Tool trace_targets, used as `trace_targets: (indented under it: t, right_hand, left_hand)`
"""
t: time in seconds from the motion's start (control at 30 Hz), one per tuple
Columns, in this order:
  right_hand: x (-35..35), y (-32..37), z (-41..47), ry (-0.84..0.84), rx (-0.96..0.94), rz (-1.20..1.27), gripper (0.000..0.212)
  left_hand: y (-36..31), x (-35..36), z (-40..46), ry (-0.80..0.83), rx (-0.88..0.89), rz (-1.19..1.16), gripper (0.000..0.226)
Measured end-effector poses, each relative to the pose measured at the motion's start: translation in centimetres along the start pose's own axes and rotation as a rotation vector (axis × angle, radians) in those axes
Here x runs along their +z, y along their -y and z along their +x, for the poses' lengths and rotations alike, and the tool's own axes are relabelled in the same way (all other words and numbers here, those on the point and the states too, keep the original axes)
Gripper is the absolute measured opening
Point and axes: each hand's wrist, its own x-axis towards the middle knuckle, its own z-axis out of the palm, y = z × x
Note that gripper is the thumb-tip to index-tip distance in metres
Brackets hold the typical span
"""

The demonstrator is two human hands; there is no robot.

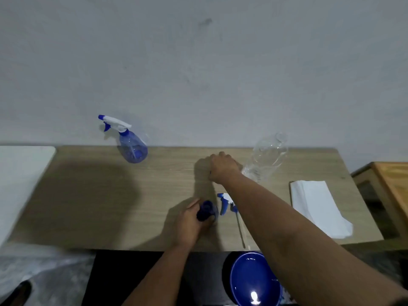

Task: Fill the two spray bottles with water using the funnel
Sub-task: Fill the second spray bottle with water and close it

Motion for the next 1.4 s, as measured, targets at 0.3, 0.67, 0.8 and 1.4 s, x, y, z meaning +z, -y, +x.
trace_targets:
  t: [0.3,0.67,0.8,1.4]
  right_hand:
    - [3.1,0.1,2.7,0.112,0.112,0.083,0.063]
    - [-1.6,0.0,-1.2,0.026,0.117,0.499,0.082]
    - [-3.2,0.1,-5.4,-0.032,0.074,1.019,0.07]
    - [4.9,-0.7,-15.6,-0.351,-0.201,1.27,0.045]
  left_hand:
    - [-0.9,-1.5,-0.5,0.033,0.119,0.023,0.044]
    - [-1.8,-1.8,-0.1,0.13,-0.062,0.018,0.051]
    - [-2.3,-1.9,-0.8,0.077,-0.07,-0.035,0.038]
    - [-1.5,-0.5,-1.6,0.039,-0.139,-0.014,0.026]
